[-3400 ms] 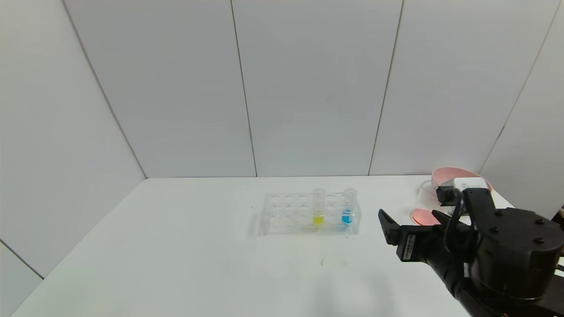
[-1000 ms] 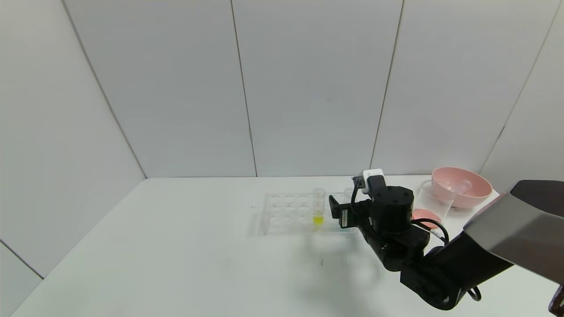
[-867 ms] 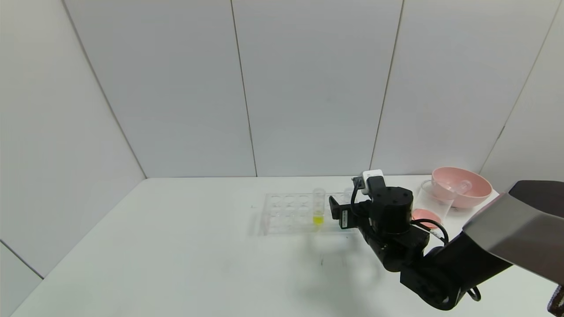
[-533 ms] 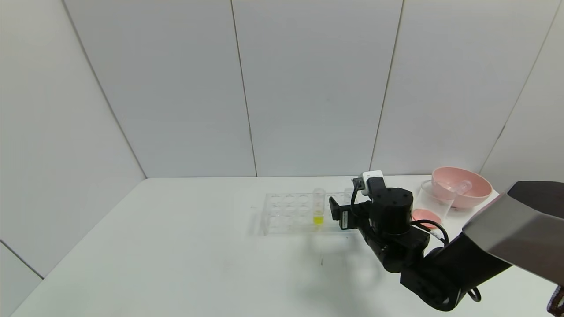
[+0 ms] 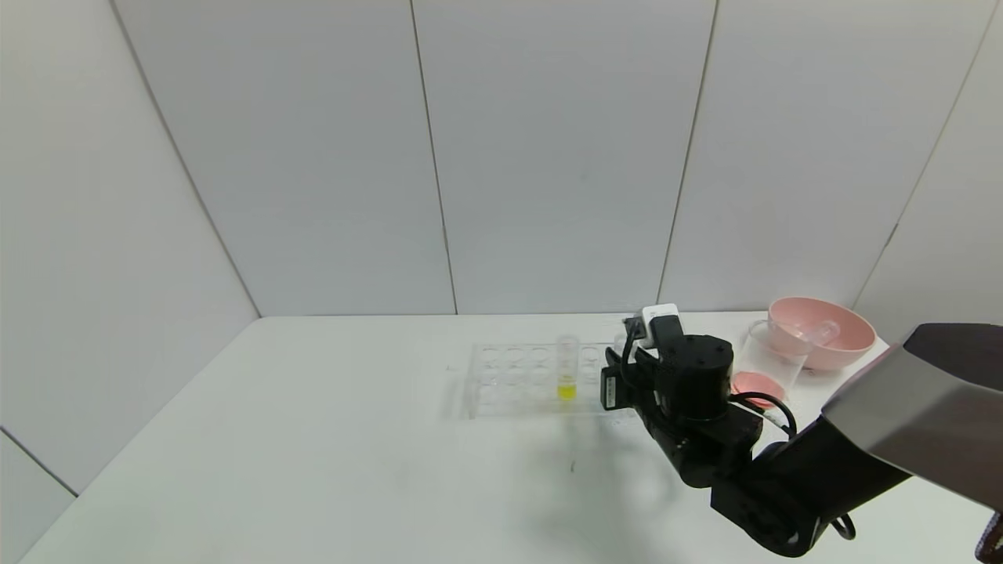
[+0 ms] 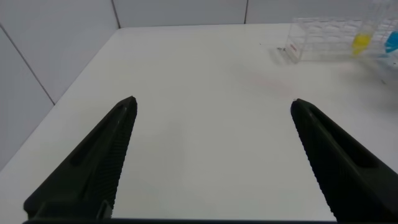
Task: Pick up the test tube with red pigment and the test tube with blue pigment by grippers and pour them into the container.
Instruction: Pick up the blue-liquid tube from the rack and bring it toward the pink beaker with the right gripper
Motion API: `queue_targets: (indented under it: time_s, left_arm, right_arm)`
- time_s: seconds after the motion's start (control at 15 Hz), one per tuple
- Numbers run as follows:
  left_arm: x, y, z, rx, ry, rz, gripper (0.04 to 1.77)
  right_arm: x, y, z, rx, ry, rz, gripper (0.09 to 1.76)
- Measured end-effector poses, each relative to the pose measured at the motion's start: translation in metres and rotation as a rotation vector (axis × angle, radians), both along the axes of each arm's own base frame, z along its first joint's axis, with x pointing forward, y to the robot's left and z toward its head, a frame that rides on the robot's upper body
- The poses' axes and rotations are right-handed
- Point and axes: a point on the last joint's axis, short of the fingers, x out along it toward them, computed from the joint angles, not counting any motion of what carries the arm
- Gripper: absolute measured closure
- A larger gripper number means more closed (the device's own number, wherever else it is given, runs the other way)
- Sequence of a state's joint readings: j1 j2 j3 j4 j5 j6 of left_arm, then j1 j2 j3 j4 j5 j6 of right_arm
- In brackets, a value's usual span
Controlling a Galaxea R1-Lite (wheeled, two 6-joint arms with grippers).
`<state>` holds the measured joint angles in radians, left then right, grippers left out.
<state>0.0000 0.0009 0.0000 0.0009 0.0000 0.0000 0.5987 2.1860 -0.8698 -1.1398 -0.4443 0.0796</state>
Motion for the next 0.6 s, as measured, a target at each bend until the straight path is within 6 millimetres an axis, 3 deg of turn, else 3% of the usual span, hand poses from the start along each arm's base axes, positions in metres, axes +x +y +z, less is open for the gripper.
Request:
queue_targets:
  time_s: [0.33,0.6]
  left_arm:
    - [0.0,0.0,0.0,0.0,0.001,0.0,0.05]
    - [0.0,0.0,0.0,0.0,0.0,0.0,0.05]
  right_arm:
    - [-0.001,-0.001,0.004,-0.003,-0.02,0.0,1.36]
    - [-0.004,-0.004,0.023,-0.027,-0.068,0.009,1.36]
